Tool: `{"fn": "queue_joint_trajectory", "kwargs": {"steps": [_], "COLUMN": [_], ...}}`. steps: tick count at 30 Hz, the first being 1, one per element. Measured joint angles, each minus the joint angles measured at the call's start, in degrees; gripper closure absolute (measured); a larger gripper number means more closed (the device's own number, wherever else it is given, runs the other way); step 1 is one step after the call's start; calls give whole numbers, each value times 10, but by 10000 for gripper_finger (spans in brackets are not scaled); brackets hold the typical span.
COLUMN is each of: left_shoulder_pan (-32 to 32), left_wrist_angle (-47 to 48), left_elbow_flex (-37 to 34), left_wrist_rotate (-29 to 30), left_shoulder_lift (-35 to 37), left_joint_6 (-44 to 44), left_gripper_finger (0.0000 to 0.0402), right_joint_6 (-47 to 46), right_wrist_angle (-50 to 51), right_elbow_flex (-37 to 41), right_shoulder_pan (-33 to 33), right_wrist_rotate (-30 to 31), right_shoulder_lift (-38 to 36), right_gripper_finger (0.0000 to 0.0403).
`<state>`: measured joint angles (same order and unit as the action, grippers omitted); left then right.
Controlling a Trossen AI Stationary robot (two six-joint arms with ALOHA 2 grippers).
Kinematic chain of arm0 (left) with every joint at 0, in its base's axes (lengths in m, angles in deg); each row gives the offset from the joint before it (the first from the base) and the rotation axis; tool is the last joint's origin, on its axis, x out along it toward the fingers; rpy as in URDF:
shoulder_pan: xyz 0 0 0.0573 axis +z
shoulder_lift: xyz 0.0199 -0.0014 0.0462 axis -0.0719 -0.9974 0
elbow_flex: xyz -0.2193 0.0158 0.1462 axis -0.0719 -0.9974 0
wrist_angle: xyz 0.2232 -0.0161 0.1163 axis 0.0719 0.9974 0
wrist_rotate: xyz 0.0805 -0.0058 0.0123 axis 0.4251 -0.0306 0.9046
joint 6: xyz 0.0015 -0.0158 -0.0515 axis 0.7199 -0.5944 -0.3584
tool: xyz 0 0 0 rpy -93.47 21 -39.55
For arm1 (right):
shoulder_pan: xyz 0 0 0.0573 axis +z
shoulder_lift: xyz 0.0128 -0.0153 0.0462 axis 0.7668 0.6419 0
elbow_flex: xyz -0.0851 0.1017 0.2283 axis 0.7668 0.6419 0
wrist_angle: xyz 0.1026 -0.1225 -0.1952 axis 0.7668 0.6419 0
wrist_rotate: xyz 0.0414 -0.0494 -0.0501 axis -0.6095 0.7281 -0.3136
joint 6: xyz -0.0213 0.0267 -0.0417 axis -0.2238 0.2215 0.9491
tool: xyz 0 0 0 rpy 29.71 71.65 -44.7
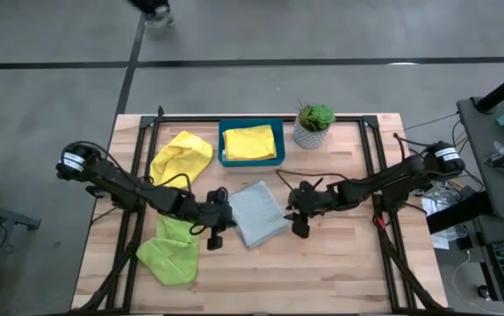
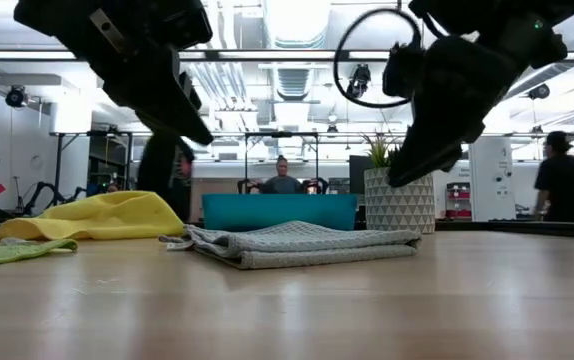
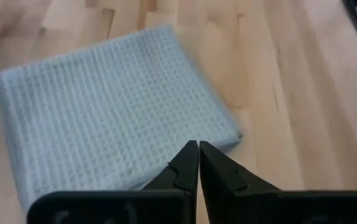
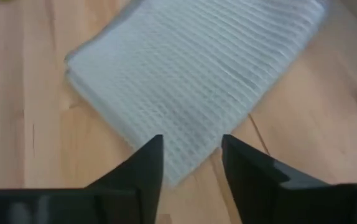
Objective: Fold microfiber towels
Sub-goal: Fold the gray microfiber cloth
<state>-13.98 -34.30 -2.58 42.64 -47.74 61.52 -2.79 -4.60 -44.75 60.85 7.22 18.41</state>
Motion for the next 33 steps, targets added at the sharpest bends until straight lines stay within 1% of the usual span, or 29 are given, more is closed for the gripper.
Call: {"fn": "queue_joint_trajectory", "kwargs": {"steps": [6,11,16,19,25,30,33], "left_shoulder_pan": [9,28,48,56,75,75,69], "left_wrist_angle": [5,4,4,4,4,10,26], "left_elbow_flex": [0,0,0,0,0,-1,-1], "left_wrist_rotate": [15,16,15,15,15,10,-3], "left_shoulder_lift": [4,3,2,2,2,2,2], "left_joint_6": [18,19,24,45,51,50,45], "left_gripper_finger": [401,401,401,401,402,402,402], "right_joint_6": [-101,-134,-155,-165,-181,-181,-176], "right_wrist_angle": [9,9,14,13,9,-20,-35], "right_elbow_flex": [0,0,1,1,1,1,1], "right_shoulder_pan": [-11,-16,-24,-26,-26,-36,-48], "right_wrist_rotate": [-2,-11,-12,-12,-15,-15,-15], "right_shoulder_lift": [1,5,10,13,29,56,78], "right_gripper_finger": [205,183,172,166,161,161,161]}}
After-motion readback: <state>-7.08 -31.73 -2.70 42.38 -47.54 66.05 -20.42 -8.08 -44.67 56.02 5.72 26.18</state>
